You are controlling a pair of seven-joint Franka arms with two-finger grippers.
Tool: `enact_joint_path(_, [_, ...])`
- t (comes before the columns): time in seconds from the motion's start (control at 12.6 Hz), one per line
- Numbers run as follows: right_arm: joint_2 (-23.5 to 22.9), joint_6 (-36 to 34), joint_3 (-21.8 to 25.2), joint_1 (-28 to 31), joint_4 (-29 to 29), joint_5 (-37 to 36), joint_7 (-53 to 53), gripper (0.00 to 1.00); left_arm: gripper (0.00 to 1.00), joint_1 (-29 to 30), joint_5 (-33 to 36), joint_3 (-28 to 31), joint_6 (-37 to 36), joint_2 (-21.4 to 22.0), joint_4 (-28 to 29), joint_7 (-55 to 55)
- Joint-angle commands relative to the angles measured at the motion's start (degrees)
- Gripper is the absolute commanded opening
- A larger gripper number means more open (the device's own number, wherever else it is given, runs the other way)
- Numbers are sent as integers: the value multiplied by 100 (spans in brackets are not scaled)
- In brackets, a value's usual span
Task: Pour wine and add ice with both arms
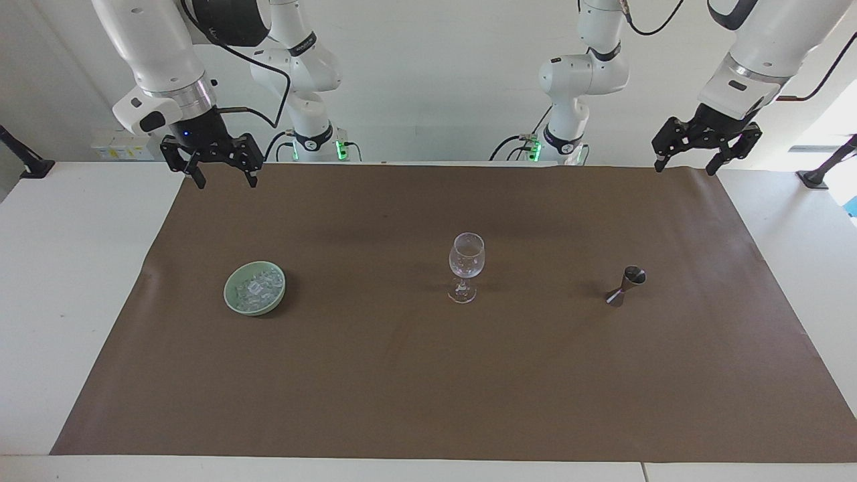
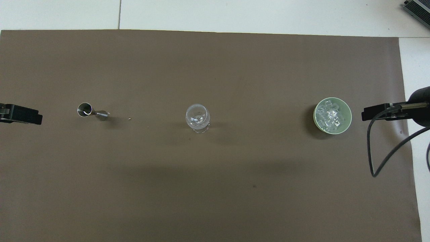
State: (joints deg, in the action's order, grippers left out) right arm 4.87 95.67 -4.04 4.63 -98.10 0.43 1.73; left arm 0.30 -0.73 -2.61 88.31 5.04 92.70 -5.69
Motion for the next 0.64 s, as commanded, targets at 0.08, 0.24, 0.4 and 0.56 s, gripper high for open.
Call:
enact_joint_path(0.08, [145,-22,0,38,-131,89,161,100,100,-56,20,41,161,102,204,-3])
enact_joint_path(0.24, [145,-22,0,38,-131,89,161,100,100,-56,11,41,178,102,204,15])
enact_joint_path(0.4, [145,-22,0,38,-131,89,152,100,100,-56,11,33,256,94,196,24])
enact_joint_path(0.56, [145,-22,0,38,-131,89,161,100,100,-100,3,41,284,93,196,15])
